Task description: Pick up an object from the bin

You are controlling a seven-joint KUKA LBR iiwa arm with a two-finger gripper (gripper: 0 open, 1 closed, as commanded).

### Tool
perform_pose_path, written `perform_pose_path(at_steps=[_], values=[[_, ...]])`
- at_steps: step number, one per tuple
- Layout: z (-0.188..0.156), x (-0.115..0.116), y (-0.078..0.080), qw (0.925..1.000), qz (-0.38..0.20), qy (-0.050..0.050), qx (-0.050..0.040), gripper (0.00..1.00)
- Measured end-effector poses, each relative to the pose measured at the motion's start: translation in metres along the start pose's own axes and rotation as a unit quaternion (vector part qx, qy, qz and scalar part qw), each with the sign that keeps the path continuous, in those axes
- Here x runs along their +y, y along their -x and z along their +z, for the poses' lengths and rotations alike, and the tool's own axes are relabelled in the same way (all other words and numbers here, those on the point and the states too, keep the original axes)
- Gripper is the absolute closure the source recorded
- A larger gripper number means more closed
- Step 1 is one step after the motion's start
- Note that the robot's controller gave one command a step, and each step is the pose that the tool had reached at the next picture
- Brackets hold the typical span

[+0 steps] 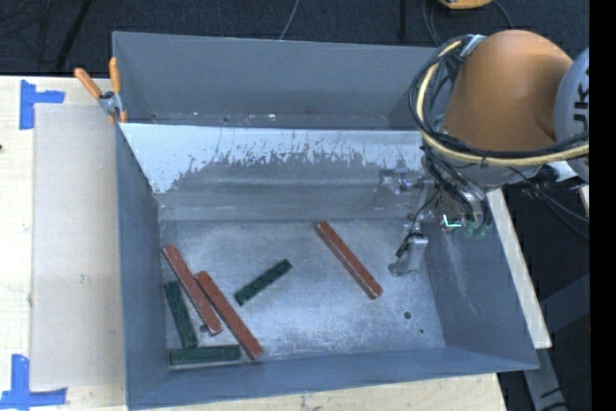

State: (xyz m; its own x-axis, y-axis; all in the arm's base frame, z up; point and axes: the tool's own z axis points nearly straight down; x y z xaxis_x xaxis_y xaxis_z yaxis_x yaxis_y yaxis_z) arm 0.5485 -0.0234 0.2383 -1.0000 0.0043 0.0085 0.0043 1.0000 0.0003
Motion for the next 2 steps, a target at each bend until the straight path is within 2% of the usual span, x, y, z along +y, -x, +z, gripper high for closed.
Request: perform_pose_path(at_steps=[1, 2], values=[[0.118, 0.004, 0.014, 0.9988, 0.049, 0.000, -0.0001, 0.00], [0.122, 0.016, 0.060, 0.9974, 0.071, 0.001, -0.0063, 0.00]])
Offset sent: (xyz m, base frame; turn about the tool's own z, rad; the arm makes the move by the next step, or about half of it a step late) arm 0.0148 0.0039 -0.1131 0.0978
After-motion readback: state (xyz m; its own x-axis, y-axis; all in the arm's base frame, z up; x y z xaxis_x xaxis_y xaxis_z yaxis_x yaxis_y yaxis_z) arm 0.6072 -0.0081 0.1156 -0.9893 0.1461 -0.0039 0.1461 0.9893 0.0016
